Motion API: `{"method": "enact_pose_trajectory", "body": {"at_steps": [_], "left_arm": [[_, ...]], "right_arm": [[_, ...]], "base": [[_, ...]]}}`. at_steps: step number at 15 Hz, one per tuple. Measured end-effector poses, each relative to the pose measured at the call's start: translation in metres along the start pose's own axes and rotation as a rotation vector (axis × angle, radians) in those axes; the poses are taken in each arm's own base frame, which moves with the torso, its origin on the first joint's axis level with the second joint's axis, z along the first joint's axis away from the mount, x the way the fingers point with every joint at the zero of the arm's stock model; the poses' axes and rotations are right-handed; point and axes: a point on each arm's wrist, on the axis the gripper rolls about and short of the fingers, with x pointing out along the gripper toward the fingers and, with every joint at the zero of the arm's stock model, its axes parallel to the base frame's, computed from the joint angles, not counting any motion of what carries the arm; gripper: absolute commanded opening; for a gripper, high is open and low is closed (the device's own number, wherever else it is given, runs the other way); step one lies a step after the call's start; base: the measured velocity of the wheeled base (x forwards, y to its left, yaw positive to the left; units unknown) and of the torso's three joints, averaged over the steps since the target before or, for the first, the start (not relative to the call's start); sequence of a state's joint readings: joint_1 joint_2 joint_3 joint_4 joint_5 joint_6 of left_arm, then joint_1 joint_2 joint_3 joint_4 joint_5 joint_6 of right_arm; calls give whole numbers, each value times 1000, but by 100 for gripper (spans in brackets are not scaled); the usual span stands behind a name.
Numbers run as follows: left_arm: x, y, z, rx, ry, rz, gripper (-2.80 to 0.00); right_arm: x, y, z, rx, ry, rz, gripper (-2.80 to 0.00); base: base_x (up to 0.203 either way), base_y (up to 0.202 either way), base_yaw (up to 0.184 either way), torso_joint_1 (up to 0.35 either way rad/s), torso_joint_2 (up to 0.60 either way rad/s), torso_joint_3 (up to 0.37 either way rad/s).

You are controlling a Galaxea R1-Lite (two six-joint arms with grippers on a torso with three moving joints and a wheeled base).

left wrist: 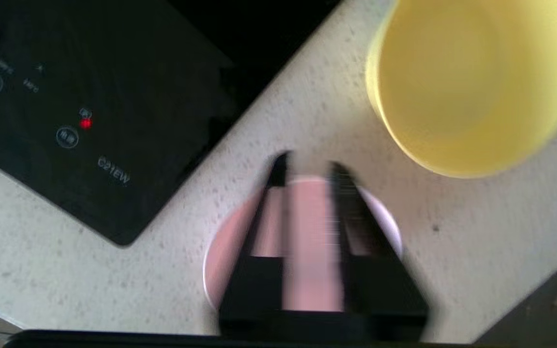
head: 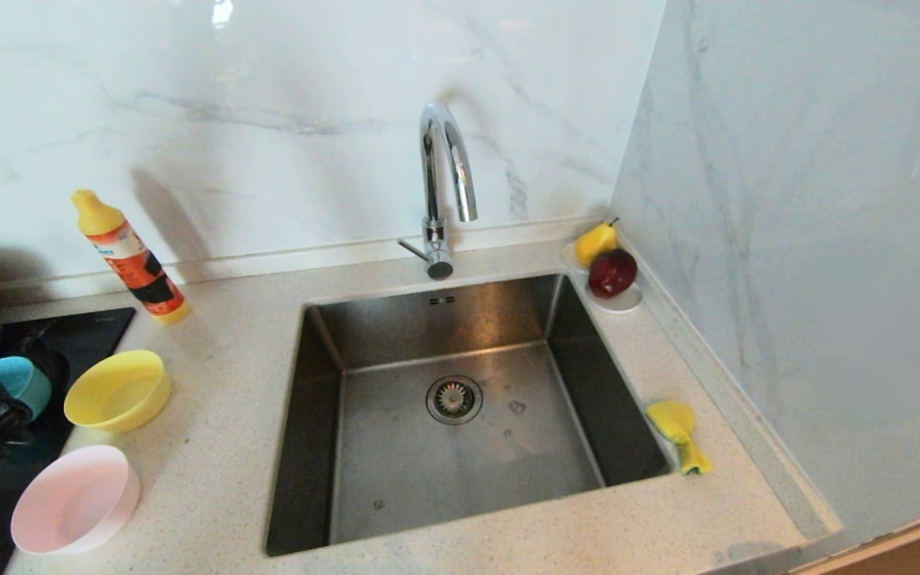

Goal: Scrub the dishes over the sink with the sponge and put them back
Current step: Place the bowl on the bowl

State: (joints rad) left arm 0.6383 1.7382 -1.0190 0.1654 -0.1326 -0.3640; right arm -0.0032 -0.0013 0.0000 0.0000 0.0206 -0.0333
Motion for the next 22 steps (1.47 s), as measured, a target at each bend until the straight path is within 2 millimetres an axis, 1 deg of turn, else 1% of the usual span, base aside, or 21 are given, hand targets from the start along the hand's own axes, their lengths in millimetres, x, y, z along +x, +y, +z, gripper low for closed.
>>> {"method": "enact_pose_trajectory", "body": {"at_steps": [5, 8, 14, 19, 22], "left_arm": [[13, 2, 2, -6, 25, -1, 0], [24, 3, 3, -20, 66, -76, 0], [41, 2, 14, -83, 33, -158, 0], [59, 5, 14, -115, 67, -147, 0], [67, 4, 21, -177, 70, -141, 0]], "right_arm": [[0, 0, 0, 0, 0, 0, -280], [0, 0, 0, 0, 0, 0, -280], [0, 0, 0, 0, 0, 0, -280], [0, 0, 0, 0, 0, 0, -280], [0, 0, 0, 0, 0, 0, -280]], "base": [[0, 0, 0, 0, 0, 0], [0, 0, 0, 0, 0, 0], [0, 0, 0, 0, 0, 0], [0, 0, 0, 0, 0, 0], [0, 0, 0, 0, 0, 0]]}}
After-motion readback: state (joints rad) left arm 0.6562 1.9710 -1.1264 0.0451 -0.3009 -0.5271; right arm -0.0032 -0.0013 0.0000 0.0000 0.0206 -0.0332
